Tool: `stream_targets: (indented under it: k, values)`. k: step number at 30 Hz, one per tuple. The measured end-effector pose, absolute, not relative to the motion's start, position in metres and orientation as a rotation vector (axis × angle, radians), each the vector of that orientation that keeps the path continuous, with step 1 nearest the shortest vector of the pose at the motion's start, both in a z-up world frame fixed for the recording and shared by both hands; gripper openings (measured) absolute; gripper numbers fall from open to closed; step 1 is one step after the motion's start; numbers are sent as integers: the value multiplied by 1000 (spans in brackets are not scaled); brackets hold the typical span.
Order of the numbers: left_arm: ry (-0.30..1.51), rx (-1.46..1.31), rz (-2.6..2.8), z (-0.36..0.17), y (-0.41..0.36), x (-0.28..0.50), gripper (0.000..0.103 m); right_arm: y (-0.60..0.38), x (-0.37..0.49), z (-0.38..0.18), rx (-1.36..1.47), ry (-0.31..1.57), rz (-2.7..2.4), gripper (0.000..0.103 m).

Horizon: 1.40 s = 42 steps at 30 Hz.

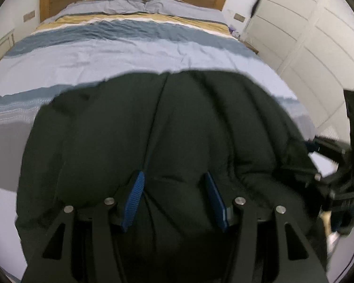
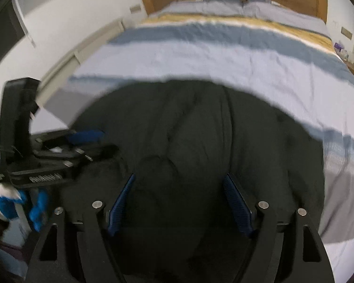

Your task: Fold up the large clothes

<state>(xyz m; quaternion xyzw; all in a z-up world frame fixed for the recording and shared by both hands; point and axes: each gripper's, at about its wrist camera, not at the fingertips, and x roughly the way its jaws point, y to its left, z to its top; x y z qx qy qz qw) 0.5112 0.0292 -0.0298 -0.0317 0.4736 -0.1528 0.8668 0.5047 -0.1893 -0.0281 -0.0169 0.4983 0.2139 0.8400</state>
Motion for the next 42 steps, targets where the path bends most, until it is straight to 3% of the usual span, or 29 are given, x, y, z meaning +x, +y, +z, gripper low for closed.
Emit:
stream_targets:
  k: [12,20,28,32,42]
  values:
    - [977,12,-306,-60,12,481,54,-207,457,-84,-111,1058,453,76]
    - [983,-11,-322,-13,20,477,54,-213,448,-48,-135,1107,454,78]
    - [883,-10,-315,27,16,523,57,-203,480,12,-99,955,471,78]
    - [915,1,-275,8,16,549,58,-187,513,9,-91,930,456,78]
    - [980,-21,-255,-49,42,549,57,-196,539,-64,-65,1046,386,78]
